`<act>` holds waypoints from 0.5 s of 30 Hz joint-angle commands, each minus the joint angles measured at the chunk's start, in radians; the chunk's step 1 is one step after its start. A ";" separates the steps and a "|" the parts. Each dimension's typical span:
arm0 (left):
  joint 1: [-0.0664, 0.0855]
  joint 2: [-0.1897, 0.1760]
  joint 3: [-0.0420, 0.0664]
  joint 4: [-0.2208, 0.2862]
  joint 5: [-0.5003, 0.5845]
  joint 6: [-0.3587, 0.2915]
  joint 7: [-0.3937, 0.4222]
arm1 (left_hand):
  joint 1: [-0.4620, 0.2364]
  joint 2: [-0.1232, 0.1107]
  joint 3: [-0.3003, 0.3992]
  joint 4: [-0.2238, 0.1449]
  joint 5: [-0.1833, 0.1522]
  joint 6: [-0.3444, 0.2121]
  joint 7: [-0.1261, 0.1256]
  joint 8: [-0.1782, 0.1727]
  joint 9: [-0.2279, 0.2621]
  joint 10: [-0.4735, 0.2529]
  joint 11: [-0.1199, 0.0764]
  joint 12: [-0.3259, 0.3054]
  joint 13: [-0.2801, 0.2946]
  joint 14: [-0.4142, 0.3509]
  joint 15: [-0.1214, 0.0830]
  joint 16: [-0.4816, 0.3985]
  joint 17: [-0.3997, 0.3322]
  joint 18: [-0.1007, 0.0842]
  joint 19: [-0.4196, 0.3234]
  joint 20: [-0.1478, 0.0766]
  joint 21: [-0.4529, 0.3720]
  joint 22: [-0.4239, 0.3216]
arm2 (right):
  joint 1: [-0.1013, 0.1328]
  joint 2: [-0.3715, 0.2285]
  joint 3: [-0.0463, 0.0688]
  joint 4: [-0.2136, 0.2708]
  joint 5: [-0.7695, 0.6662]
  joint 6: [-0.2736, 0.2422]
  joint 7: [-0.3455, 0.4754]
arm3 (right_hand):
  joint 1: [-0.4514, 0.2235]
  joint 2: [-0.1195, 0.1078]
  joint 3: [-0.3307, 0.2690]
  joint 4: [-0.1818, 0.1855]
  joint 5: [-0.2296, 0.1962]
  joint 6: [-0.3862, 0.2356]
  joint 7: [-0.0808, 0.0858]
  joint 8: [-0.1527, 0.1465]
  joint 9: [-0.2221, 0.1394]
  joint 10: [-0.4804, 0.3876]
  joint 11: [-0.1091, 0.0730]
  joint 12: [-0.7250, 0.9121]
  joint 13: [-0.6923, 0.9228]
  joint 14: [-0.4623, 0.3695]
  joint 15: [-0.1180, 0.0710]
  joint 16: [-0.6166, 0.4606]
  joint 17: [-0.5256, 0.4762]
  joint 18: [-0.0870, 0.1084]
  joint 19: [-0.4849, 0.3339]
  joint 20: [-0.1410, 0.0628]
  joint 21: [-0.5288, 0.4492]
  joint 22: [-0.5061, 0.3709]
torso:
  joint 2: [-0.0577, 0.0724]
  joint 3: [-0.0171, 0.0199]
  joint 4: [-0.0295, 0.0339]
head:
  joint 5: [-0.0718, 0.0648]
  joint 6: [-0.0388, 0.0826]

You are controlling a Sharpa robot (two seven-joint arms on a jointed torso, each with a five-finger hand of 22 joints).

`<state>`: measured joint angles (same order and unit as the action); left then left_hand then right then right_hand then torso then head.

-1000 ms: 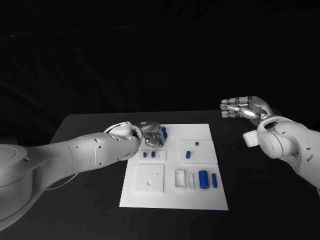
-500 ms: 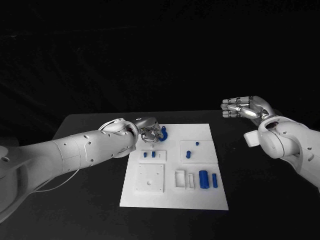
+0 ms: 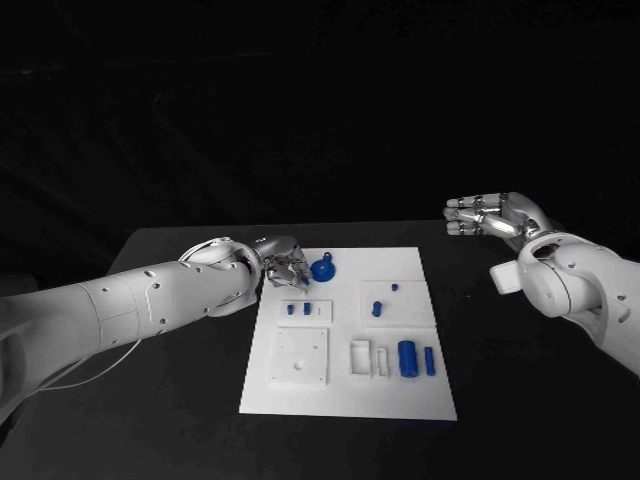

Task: Assemble the parts on the task board

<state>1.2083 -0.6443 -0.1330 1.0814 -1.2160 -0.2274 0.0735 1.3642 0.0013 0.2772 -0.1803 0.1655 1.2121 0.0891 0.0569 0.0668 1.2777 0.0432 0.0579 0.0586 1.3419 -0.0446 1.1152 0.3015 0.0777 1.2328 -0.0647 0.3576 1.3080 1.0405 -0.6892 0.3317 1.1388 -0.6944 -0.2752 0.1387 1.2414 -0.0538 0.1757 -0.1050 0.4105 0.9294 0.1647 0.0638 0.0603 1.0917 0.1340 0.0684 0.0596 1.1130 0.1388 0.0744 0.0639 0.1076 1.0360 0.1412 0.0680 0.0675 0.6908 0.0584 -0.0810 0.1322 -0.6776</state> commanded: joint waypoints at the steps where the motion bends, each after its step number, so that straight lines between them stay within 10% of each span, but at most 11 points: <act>1: 0.001 -0.002 0.001 0.006 0.001 0.018 -0.005 | -0.001 0.001 -0.006 0.001 -0.004 0.003 0.001 0.006 0.000 0.002 -0.001 0.000 0.000 0.006 -0.001 0.001 0.000 0.012 0.002 0.001 0.003 0.020 | 0.000 0.000 0.001 0.001 -0.007 0.014 0.008 | -0.001 0.002 0.005 0.000 0.007 0.000 -0.002 -0.005 -0.001 0.001 0.003 -0.003 -0.001 -0.007 -0.001 -0.003 -0.001 0.009 -0.007 -0.001 0.004 -0.001 | 0.000 -0.0005 -0.0013 | 0.002 0.000; 15: 0.001 -0.003 0.000 -0.004 -0.014 0.044 -0.013 | 0.001 0.003 -0.008 0.002 -0.012 0.002 0.001 0.006 0.000 0.002 0.000 0.000 0.000 0.007 -0.001 0.001 0.000 0.012 0.002 0.001 0.003 0.019 | 0.000 -0.001 0.001 0.002 -0.007 0.014 0.008 | -0.001 0.002 0.005 0.000 0.007 0.000 -0.002 -0.005 -0.001 0.001 0.003 -0.003 -0.001 -0.007 -0.001 -0.003 -0.001 0.009 -0.007 -0.001 0.004 -0.001 | 0.000 0.0012 -0.0019 | 0.003 -0.001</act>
<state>1.2083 -0.6490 -0.1334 1.0783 -1.2197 -0.2029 0.0632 1.3643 0.0011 0.2745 -0.1776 0.1576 1.2089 0.0891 0.0579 0.0654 1.2776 0.0432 0.0579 0.0584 1.3419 -0.0446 1.1152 0.3013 0.0775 1.2328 -0.0646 0.3575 1.3077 1.0405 -0.6903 0.3317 1.1388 -0.6945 -0.2750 0.1386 1.2414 -0.0538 0.1757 -0.1050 0.4106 0.9294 0.1647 0.0638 0.0603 1.0917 0.1339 0.0684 0.0596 1.1129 0.1388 0.0744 0.0639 0.1075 1.0360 0.1412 0.0680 0.0675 0.6910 0.0590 -0.0832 0.1354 -0.6771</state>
